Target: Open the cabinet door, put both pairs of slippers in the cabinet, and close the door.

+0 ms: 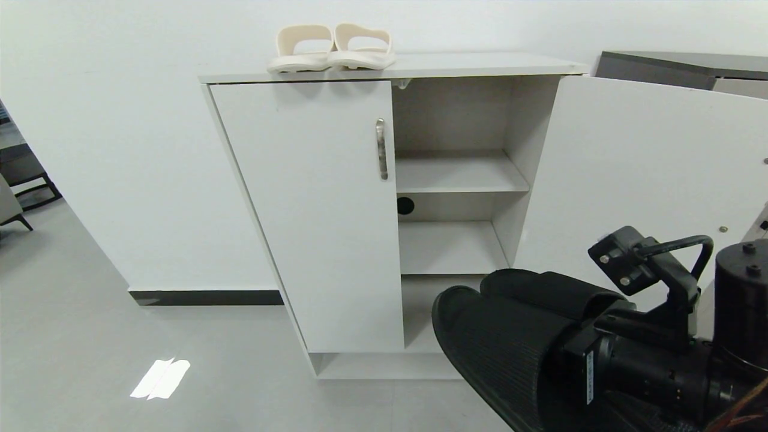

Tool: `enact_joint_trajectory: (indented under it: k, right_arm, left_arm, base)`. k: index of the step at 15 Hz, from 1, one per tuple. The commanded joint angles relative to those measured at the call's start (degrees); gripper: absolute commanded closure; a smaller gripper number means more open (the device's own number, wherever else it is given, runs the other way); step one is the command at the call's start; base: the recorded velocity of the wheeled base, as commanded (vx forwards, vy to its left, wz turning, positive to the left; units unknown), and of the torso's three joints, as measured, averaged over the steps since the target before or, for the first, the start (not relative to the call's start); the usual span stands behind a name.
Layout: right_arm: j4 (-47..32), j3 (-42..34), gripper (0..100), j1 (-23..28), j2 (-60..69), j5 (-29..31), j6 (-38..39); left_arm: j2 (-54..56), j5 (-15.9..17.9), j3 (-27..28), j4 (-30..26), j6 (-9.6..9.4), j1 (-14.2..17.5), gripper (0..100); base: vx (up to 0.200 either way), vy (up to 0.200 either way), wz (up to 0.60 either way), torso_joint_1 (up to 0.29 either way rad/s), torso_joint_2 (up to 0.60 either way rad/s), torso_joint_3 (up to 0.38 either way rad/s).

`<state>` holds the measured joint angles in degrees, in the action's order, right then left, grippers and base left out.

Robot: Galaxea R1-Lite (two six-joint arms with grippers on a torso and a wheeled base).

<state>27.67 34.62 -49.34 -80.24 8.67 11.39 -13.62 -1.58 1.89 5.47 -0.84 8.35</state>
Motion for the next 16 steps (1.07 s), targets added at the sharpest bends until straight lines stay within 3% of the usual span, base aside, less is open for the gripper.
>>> enact_joint_trajectory:
  k: [1, 3, 5, 7, 9, 13, 16]
  right_arm:
    - [0.10, -0.17, 100, -0.15, -0.27, -0.23, 0.04]
    - [0.89, -1.75, 100, -0.32, -3.96, -0.23, 0.92]
    - [10.38, -6.06, 100, -1.11, -9.41, 0.82, 6.28]
    - [16.18, -5.09, 100, -1.29, -17.85, 7.77, 9.80]
    - [21.72, -1.40, 100, -1.99, -27.43, 13.57, 10.06]
    - [22.43, 7.83, 100, -1.82, -37.97, 22.09, 10.06]
    - [22.51, 14.60, 100, 1.26, -43.86, 27.54, 9.36]
  left_arm:
    - [8.34, 6.33, -1.89, -5.65, 0.58, 0.09, 100]
    - [8.34, 7.47, -1.89, -5.65, -0.30, 0.09, 100]
    - [8.43, 6.42, -1.89, -5.65, -0.04, 0.09, 100]
    - [8.43, 5.72, -1.89, -5.65, 0.67, 0.09, 100]
    - [8.34, 5.63, -1.89, -5.65, 0.58, 0.09, 100]
    - [8.43, 5.54, -1.89, -5.65, 0.49, 0.09, 100]
    - [8.34, 5.63, -1.89, -5.65, -0.30, 0.09, 100]
  base:
    - [0.000, 0.000, 0.00, 0.000, 0.00, 0.000]
    - [0.000, 0.000, 0.00, 0.000, 0.00, 0.000]
    - [0.000, 0.000, 0.00, 0.000, 0.00, 0.000]
    - [0.000, 0.000, 0.00, 0.000, 0.00, 0.000]
    - [0.000, 0.000, 0.00, 0.000, 0.00, 0.000]
    - [0.000, 0.000, 0.00, 0.000, 0.00, 0.000]
    - [0.000, 0.000, 0.00, 0.000, 0.00, 0.000]
